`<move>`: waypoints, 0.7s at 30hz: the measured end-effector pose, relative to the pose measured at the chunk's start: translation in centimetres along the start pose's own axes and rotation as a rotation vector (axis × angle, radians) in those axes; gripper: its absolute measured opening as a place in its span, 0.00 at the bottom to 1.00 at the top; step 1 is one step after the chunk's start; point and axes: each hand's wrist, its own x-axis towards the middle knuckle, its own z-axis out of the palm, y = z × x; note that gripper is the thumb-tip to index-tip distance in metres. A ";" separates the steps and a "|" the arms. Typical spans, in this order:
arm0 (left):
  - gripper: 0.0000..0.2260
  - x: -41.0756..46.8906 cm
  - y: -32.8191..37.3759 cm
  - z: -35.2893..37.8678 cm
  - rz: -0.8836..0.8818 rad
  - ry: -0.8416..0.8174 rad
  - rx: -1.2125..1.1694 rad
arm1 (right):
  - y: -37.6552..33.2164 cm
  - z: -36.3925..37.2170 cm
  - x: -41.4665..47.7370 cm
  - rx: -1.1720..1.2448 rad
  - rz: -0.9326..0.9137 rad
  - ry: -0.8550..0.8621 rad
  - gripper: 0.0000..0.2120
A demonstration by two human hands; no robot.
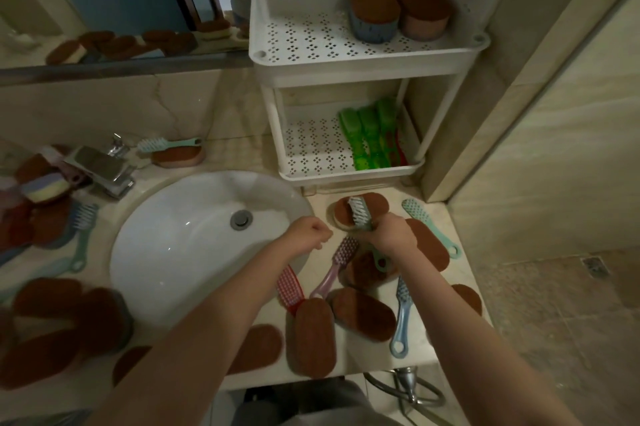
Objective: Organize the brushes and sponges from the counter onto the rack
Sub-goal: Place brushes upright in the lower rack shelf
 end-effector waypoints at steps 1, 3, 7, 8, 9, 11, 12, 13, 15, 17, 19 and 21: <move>0.11 -0.3 -0.1 -0.2 0.016 0.001 0.001 | -0.3 -0.1 -0.1 0.011 -0.041 0.002 0.19; 0.12 -0.9 -0.4 -0.7 0.065 0.017 0.002 | -1.3 -0.3 -0.4 0.101 -0.117 -0.021 0.15; 0.11 -2.3 -1.3 -1.4 0.111 -0.012 -0.018 | -4.0 0.0 -1.0 0.498 -0.204 -0.116 0.14; 0.08 -2.7 -1.6 -1.6 0.115 -0.006 -0.024 | -4.7 0.2 -1.3 0.586 -0.210 -0.151 0.15; 0.06 -2.9 -1.9 -1.8 0.119 0.004 -0.033 | -5.3 0.3 -1.8 0.657 -0.211 -0.183 0.15; 0.12 -3.4 -2.5 -2.3 0.140 0.039 -0.060 | -6.3 0.6 -2.5 0.733 -0.225 -0.226 0.16; 0.15 -3.6 -2.8 -2.5 0.144 0.054 -0.071 | -6.6 0.7 -2.8 0.754 -0.231 -0.241 0.16; 0.17 -3.9 -3.0 -2.8 0.148 0.062 -0.074 | -6.9 0.8 -3.1 0.773 -0.235 -0.247 0.16; 0.15 -4.3 -3.1 -3.3 0.148 0.050 -0.056 | -6.9 1.0 -3.4 0.798 -0.233 -0.227 0.14; 0.11 -4.5 -3.0 -3.4 0.150 0.048 -0.029 | -6.6 0.9 -3.5 0.787 -0.211 -0.157 0.09; 0.10 -4.3 -2.8 -3.3 0.149 0.066 -0.042 | -5.4 0.7 -3.2 0.732 -0.179 -0.041 0.05; 0.10 -4.1 -2.4 -3.1 0.148 0.096 -0.085 | -3.5 0.3 -2.5 0.659 -0.106 0.115 0.04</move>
